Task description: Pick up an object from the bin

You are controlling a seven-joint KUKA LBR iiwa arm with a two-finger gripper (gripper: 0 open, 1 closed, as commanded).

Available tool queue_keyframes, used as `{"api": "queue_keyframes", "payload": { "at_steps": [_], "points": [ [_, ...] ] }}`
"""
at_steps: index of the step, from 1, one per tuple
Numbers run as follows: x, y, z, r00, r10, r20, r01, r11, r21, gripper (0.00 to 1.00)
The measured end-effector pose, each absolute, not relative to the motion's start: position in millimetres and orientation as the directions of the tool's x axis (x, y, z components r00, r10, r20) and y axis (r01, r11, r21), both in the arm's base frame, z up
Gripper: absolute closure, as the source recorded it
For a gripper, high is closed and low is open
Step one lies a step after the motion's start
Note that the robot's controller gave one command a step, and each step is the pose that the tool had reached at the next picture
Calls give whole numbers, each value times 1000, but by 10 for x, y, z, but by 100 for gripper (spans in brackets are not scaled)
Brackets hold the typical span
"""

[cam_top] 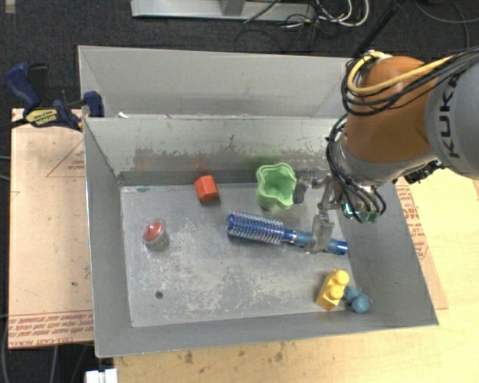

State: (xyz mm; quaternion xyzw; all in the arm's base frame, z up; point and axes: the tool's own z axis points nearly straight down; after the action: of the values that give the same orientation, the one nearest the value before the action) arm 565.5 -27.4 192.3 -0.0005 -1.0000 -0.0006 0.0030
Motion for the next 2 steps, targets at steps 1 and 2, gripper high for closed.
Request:
{"api": "queue_keyframes", "payload": {
  "at_steps": [1,2],
  "points": [
    [5574,69,663,-998,63,3,63,998,2,0],
    [5585,67,694,-998,62,-1,62,998,3,100]
  ]
}}
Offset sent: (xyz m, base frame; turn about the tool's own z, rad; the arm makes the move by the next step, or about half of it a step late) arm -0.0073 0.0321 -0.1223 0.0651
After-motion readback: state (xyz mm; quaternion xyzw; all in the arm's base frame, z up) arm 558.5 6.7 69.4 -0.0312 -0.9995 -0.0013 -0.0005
